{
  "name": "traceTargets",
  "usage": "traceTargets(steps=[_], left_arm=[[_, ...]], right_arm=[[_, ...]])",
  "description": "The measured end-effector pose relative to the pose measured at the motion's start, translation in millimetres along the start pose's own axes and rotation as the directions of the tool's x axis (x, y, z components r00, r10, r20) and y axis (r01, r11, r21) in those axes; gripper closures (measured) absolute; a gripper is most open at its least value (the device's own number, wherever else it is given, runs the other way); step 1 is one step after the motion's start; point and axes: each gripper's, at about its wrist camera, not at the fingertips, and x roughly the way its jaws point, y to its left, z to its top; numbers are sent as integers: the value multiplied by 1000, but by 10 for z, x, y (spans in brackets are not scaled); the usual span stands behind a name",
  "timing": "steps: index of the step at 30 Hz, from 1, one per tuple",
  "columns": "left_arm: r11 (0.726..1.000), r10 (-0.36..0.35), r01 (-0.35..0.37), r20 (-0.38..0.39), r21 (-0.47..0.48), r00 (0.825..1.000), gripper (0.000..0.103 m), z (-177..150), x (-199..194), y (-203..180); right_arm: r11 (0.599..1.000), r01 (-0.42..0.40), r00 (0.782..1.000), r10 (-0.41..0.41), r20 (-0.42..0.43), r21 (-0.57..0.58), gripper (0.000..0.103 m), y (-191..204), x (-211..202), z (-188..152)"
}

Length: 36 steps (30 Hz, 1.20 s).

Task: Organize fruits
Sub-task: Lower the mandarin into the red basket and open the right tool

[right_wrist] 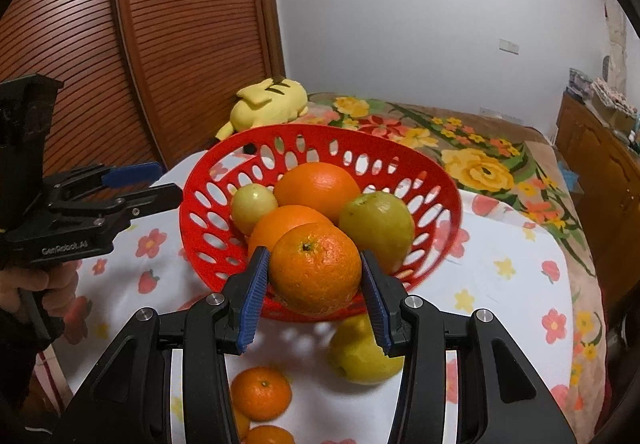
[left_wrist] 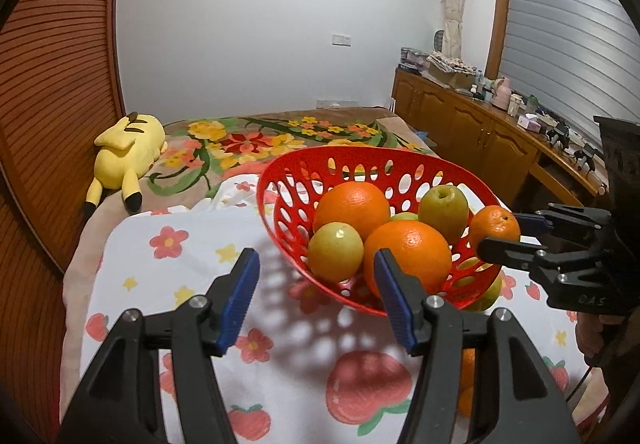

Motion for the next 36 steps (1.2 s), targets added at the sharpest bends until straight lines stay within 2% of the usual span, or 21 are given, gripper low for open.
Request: traceTargets(steps=[15, 36], left_arm=[[1000, 11, -11, 5, -15, 1000, 43, -74, -64, 93], [1000, 16, -17, -14, -19, 1000, 42, -198, -34, 119]], right_arm=[[996, -67, 997, 64, -41, -62, 57, 385, 310, 110], [994, -70, 996, 66, -60, -84, 57, 512, 480, 119]])
